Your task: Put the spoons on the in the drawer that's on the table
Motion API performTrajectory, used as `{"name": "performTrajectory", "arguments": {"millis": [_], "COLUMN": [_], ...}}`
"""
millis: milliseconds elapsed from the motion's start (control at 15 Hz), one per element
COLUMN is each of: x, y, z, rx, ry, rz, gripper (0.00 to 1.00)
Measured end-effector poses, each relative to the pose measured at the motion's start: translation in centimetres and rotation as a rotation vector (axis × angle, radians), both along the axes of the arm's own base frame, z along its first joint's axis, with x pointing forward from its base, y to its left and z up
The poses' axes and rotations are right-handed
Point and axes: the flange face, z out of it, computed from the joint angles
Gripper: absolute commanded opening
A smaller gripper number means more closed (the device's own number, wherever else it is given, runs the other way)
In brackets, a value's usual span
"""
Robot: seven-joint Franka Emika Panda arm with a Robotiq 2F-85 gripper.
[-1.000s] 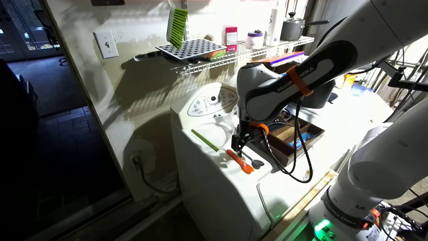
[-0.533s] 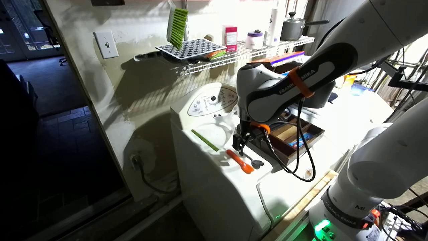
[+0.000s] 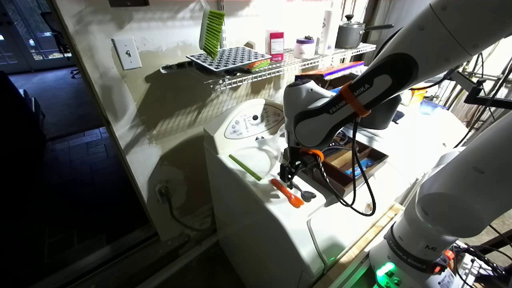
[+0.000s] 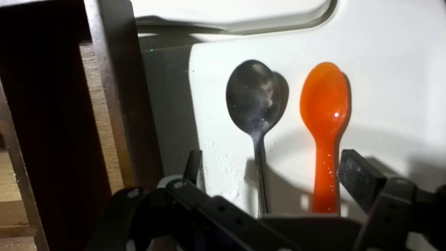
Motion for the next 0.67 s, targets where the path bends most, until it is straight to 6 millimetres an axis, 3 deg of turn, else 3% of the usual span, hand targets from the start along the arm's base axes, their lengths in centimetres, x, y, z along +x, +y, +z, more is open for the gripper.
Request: {"name": "performTrajectory", "arguments": {"millis": [267, 467, 667], "x": [0.1, 0.2, 0.2], "y": [-1.1, -1.9, -2.3], "z": [-1.1, -1.9, -2.4], "rx": [0.029, 0.055, 0.078], "ry": [0.038, 0.065, 0.08], "rz": [-0.014, -0.026, -0.034], "gripper": [1.0, 0.66, 0.44]}}
